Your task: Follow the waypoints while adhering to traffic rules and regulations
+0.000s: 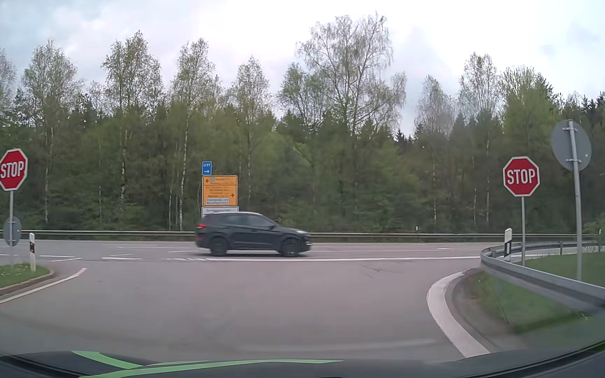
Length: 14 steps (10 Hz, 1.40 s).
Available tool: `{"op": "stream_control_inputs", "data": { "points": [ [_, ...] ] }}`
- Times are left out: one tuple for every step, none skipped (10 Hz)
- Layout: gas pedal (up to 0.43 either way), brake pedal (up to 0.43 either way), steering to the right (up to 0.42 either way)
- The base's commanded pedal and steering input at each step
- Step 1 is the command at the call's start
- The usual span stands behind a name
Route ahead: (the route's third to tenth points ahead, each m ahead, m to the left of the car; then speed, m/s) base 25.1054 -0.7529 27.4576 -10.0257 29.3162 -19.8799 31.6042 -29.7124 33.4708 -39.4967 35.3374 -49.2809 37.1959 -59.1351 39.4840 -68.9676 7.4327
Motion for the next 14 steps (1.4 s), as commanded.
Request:
{"op": "stream_control_inputs", "data": {
  "points": [
    [0.000, 0.220, 0.098],
    [0.000, 0.226, 0.104],
    [0.000, 0.232, 0.114],
    [0.000, 0.232, 0.122],
    [0.000, 0.232, 0.130],
    [0.000, 0.238, 0.135],
    [0.000, 0.238, 0.143],
    [0.000, 0.238, 0.150],
    [0.000, 0.238, 0.155],
    [0.000, 0.232, 0.160],
    [0.000, 0.232, 0.166],
    [0.000, 0.232, 0.171],
    [0.000, 0.232, 0.174],
    [0.000, 0.232, 0.175]
  ]
}}
